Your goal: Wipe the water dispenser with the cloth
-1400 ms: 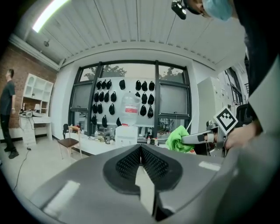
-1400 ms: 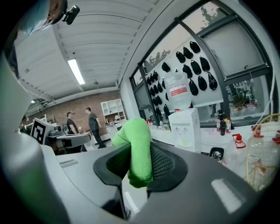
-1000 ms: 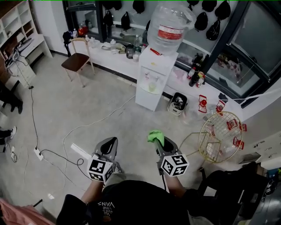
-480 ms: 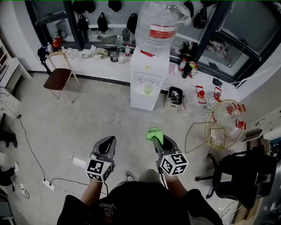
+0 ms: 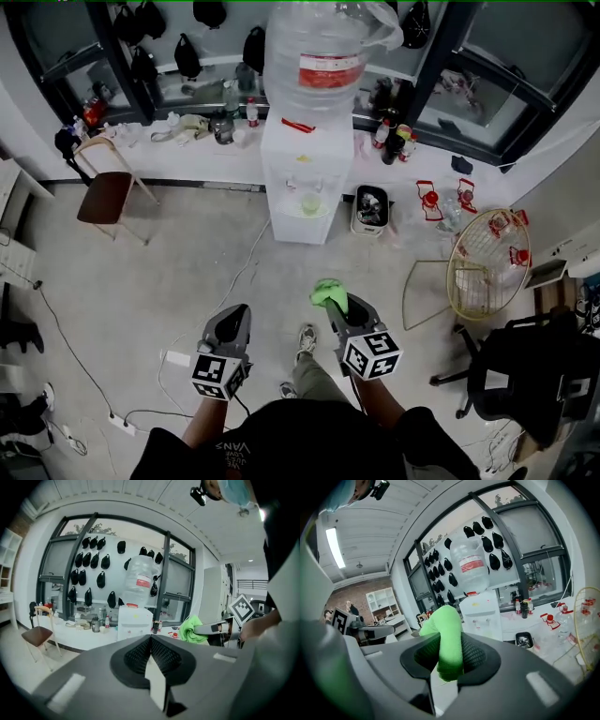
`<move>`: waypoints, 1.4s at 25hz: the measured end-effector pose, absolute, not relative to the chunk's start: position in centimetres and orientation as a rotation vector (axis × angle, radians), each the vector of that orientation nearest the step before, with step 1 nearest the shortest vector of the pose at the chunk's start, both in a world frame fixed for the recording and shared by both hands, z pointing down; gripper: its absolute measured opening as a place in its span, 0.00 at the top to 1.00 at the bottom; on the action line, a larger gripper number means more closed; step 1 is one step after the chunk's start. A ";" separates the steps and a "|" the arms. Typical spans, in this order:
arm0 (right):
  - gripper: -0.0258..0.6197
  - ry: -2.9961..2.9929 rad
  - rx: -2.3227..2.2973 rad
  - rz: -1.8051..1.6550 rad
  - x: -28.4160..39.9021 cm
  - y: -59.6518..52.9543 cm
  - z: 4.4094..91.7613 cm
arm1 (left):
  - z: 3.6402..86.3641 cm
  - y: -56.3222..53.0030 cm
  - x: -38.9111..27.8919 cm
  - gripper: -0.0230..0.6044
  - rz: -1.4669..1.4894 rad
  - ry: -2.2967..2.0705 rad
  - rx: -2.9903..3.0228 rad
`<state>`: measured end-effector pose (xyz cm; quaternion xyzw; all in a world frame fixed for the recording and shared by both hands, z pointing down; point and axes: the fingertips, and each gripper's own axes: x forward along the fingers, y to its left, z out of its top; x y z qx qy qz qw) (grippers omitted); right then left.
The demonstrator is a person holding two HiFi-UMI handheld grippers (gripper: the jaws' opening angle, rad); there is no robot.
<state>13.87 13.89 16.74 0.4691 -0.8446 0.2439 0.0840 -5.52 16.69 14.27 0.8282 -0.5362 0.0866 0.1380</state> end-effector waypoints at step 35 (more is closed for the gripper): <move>0.79 -2.309 1.441 0.846 1.8 -10.3 46.5 | 39.3 -13.1 -12.3 0.96 0.428 -1.287 2.430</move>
